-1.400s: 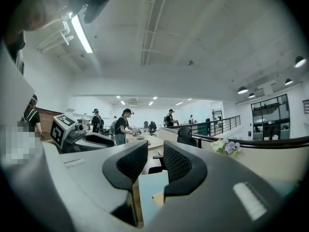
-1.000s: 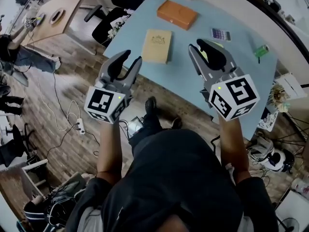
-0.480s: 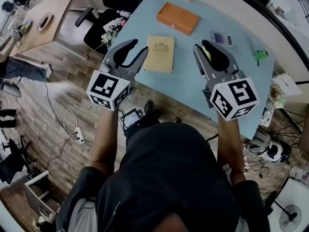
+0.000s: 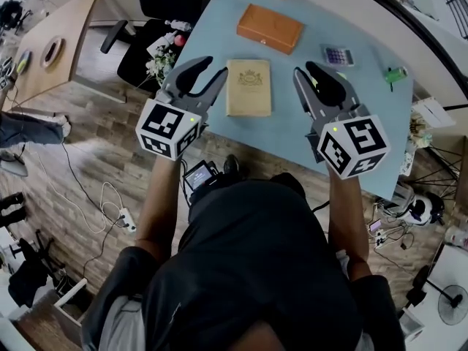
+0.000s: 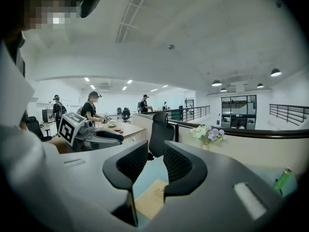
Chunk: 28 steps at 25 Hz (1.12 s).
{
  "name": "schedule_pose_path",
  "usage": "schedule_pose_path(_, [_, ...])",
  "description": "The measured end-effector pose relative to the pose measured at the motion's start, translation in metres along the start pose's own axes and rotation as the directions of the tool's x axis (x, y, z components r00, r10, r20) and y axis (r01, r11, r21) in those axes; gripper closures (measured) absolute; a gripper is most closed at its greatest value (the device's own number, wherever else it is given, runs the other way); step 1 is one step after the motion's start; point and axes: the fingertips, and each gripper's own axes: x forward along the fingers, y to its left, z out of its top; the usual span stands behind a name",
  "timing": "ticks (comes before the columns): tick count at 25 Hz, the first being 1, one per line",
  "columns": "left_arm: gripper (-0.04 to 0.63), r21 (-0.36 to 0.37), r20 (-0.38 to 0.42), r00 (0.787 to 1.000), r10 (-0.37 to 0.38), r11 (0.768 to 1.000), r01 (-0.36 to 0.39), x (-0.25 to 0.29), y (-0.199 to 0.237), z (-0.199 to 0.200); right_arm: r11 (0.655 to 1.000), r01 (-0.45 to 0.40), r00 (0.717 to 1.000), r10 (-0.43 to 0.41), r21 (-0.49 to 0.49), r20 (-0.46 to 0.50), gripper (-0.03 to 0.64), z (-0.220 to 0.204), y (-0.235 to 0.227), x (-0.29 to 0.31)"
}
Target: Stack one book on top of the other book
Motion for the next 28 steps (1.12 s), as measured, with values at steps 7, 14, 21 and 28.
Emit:
schedule_pose_path(7, [0.410,-0.054,-0.023,1.000,-0.013,0.998,0.012,0.015,0.025,-0.025,0.999,0.030,0.998,-0.029,0.011,-0.053,0.534,-0.014,-0.009,0.022])
schedule_pose_path(14, [0.410,-0.094,-0.104,0.995,0.014,0.995,-0.024,0.034,0.035,-0.061,0.997,0.009,0.995,-0.002,0.071,-0.099,0.534,-0.050,-0.036,0.051])
schedule_pose_path(21, [0.410,-0.143,-0.187,0.981,0.042,0.987,-0.070,0.049,0.039,-0.097,0.990,-0.032,0.981,0.057,0.136,-0.186,0.534,-0.098,-0.054,0.083])
schedule_pose_path(28, [0.410,-0.206,-0.257,0.965,0.050,0.973,-0.106,0.063,0.040,-0.143,0.978,-0.054,0.954,0.109,0.199,-0.279,0.534,-0.152,-0.066,0.105])
